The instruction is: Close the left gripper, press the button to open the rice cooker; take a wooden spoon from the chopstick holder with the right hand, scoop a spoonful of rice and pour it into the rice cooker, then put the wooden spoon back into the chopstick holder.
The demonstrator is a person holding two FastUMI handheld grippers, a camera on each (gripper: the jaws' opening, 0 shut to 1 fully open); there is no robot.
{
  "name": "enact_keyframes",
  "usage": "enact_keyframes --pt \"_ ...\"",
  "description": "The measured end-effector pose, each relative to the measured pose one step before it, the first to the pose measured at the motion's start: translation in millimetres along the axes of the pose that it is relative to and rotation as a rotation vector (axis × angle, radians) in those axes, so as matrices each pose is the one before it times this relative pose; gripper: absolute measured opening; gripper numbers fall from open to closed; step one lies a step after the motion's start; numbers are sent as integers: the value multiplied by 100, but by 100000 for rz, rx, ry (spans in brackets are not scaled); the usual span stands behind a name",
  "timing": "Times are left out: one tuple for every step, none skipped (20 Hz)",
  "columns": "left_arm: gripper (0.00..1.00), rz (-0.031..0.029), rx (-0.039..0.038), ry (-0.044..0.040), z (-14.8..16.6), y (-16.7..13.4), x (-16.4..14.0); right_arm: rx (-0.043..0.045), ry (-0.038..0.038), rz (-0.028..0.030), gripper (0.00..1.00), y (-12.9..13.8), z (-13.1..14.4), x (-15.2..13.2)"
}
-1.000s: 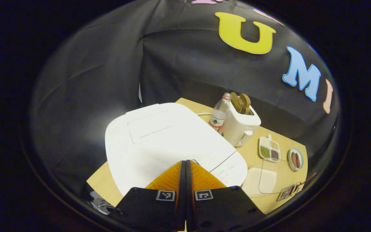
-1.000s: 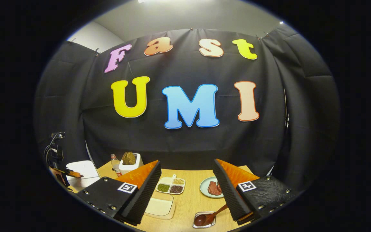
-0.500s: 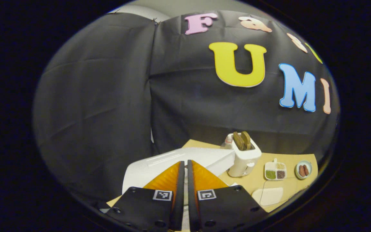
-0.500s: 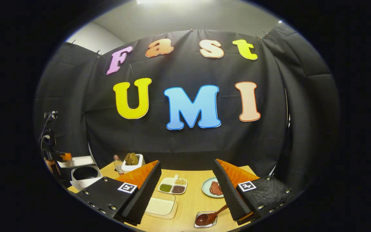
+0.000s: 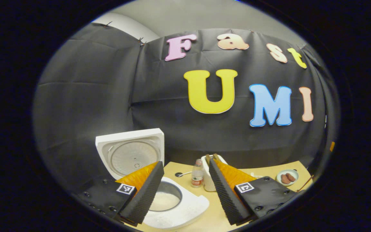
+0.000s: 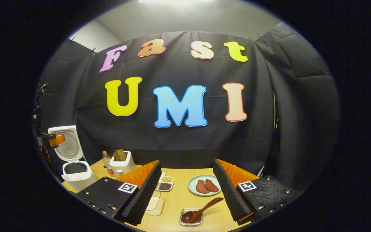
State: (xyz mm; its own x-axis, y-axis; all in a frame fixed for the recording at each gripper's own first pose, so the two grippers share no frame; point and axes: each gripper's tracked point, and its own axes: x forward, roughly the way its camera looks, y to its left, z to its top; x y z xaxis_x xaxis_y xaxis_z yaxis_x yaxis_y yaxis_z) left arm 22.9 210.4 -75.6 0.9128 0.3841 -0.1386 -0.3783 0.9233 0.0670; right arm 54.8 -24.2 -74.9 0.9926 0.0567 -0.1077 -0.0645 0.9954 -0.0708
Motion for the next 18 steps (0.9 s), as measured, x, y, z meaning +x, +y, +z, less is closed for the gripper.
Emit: enact_keyframes --pt "98 -2821 -747 -1663 336 -1572 -870 1136 659 -1224 94 -578 -472 125" --pt "98 -2761 -737 -1842 460 -1633 -798 240 685 -2108 98 -944 -474 310" --pt "99 -2895 -323 -1507 172 -1614 -827 -505 899 -2000 98 -1095 -732 438" --pt "97 -2399 338 -870 201 -1485 -585 -278 1472 -1054 98 -907 -1053 527" --pt "99 -1844 1051 -1216 336 -1322 -538 141 1443 -258 98 -566 -920 454" --pt "98 -494 1314 -1980 457 -984 -409 987 2142 -535 98 -666 -1118 603" --pt "98 300 1362 -2313 396 -767 -498 1175 1847 -3 98 -680 -1026 781" --pt "98 -519 1222 -1781 618 -877 -426 1754 1194 846 98 -325 -778 634" --pt "96 -999 1042 -594 208 -962 -398 1097 1342 924 98 -219 -880 710" --pt "98 -1279 808 500 -9 -723 -160 350 1877 510 94 -330 -915 731" --pt "99 -979 679 918 -97 -544 51 92 2101 274 94 -291 -1062 627" --pt "98 -654 266 756 -158 -538 -25 244 2042 -324 98 -383 -1031 746" --pt "98 -190 -69 913 -134 -272 74 356 2436 -61 98 -242 -1047 664" --pt "98 129 -135 715 -53 -199 54 676 2654 -95 98 -294 -1054 715" --pt "98 448 -155 897 -138 -96 22 1199 2876 -445 98 -309 -1147 657" --pt "98 463 -153 732 -113 28 -11 889 2663 -622 98 -360 -1106 797" --pt "98 636 -16 1054 -296 24 -57 509 3360 -663 98 -369 -1243 683" --pt "98 748 208 1133 -202 112 1 1176 2646 352 98 -192 -979 671"
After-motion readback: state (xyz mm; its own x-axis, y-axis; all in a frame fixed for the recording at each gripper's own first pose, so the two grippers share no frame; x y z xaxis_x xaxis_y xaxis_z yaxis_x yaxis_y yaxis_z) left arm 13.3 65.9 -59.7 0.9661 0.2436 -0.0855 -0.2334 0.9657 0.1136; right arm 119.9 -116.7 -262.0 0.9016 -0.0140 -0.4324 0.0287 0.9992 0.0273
